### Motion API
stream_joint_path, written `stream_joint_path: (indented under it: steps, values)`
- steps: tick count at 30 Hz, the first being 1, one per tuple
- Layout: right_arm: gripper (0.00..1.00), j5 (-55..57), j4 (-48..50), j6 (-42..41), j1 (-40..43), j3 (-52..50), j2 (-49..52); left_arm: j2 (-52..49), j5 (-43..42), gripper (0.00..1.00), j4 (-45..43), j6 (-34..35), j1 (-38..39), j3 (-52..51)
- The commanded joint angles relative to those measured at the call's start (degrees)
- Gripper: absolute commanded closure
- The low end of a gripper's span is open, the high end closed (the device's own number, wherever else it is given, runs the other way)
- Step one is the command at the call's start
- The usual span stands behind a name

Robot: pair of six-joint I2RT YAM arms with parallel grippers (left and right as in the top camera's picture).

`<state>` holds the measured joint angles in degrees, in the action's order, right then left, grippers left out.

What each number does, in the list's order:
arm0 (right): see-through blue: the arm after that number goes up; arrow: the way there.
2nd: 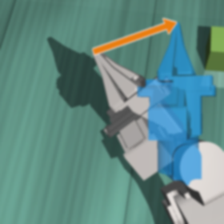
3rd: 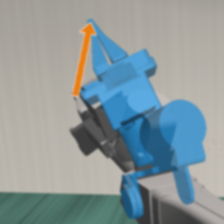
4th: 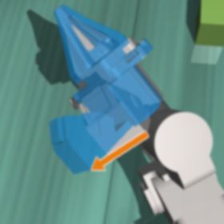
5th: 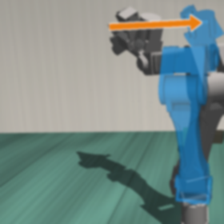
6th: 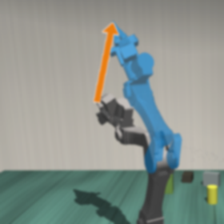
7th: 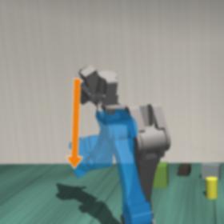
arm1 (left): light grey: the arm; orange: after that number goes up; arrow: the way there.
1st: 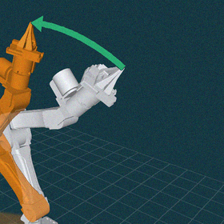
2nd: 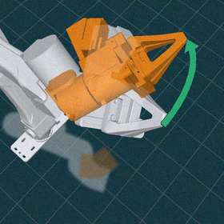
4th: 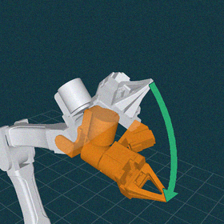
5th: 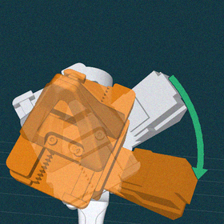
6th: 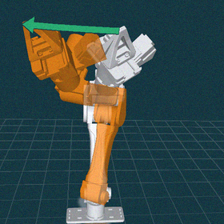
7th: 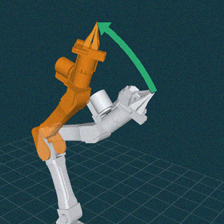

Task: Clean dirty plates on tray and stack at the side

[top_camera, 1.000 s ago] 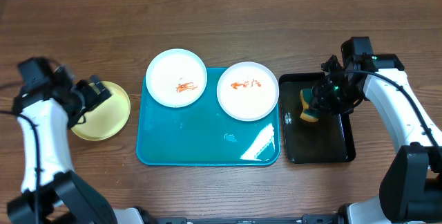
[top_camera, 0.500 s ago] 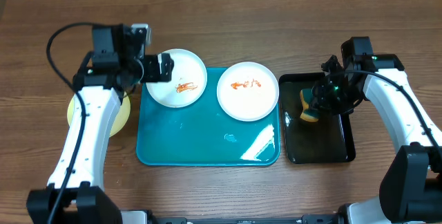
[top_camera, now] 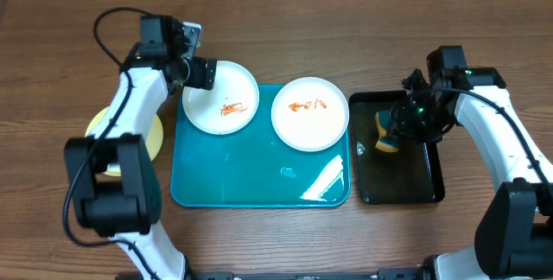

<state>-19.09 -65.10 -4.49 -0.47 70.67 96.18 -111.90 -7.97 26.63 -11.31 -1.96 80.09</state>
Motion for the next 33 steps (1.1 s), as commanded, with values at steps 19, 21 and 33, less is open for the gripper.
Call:
stream_joint_path:
  steps: [19, 21, 33]
  values:
    - [0.96, -0.3, 0.3, 0.3, -0.2, -0.2, -1.7, -6.6, 0.5, 0.96, 13.6, 6.9, -0.3, 1.1]
    - [0.96, -0.3, 0.3, 0.3, -0.2, -0.2, -1.7, -6.6, 0.5, 0.96, 20.0, 8.9, -0.3, 1.1]
    - [0.96, 1.6, -0.1, 0.3, -0.2, -0.2, -1.7, -5.5, 0.5, 0.96, 42.1, 16.5, -0.3, 1.1]
